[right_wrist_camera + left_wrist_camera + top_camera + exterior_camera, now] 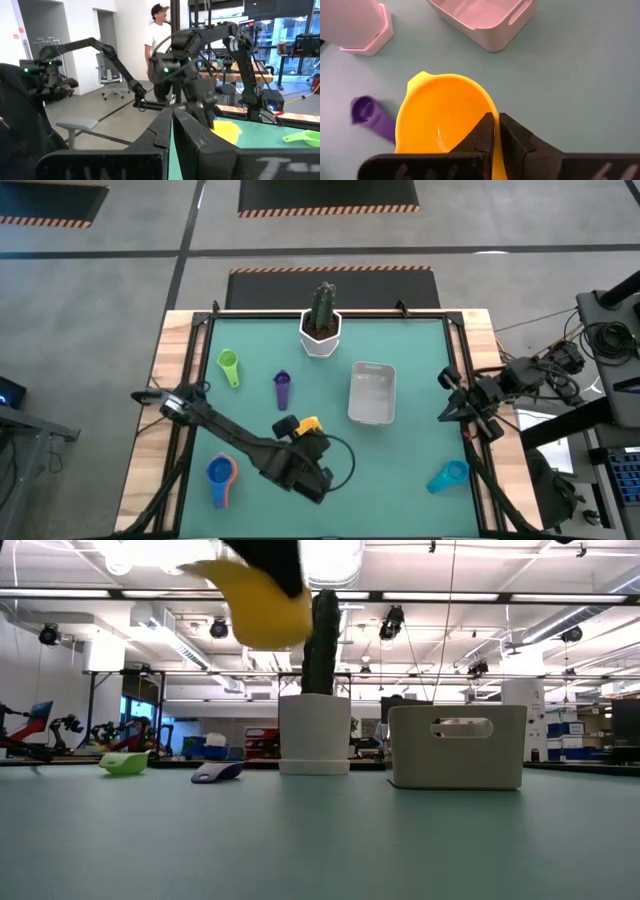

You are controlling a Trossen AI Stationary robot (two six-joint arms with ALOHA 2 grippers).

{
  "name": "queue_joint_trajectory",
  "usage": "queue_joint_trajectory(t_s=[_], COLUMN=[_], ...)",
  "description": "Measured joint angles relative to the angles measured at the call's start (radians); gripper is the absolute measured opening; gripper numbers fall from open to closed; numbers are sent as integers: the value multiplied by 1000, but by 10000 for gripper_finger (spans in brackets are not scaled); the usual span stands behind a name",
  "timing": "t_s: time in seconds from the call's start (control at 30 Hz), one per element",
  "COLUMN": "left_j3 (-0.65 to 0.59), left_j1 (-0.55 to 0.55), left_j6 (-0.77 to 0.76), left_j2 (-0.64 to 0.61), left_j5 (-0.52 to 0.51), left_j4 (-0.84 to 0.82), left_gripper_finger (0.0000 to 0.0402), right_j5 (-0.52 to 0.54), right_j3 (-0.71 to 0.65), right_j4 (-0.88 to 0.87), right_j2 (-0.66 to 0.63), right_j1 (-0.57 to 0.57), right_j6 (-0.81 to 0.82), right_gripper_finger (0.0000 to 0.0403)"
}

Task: Nest measuring cups in basket
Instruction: Stack the yellow measuring cup on the top of the blue measuring cup

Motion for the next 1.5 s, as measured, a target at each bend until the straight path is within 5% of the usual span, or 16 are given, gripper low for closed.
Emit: queue_joint_trajectory(t_s=[0.23,0.4,0.9,1.17,1.5], left_j3=[49,29,-294,-459,-562], left_j1=[-59,-129,-290,-399,-435], left_j6=[-136,-330,-647,-864,-904], left_j2=[-1,-3,-180,-287,-296], left_j5=[10,134,432,448,445], left_j4=[-150,-303,-297,-285,-138], left_gripper_finger=[1,1,1,1,1], right_j5=[1,0,1,1,1], right_j3=[9,12,12,12,12], right_j4=[0,1,9,9,10], right_j2=[1,1,14,14,14], right_j1=[0,0,0,0,0], right_j6=[-49,-55,-73,-74,-74], right_gripper_finger=[9,9,9,9,9])
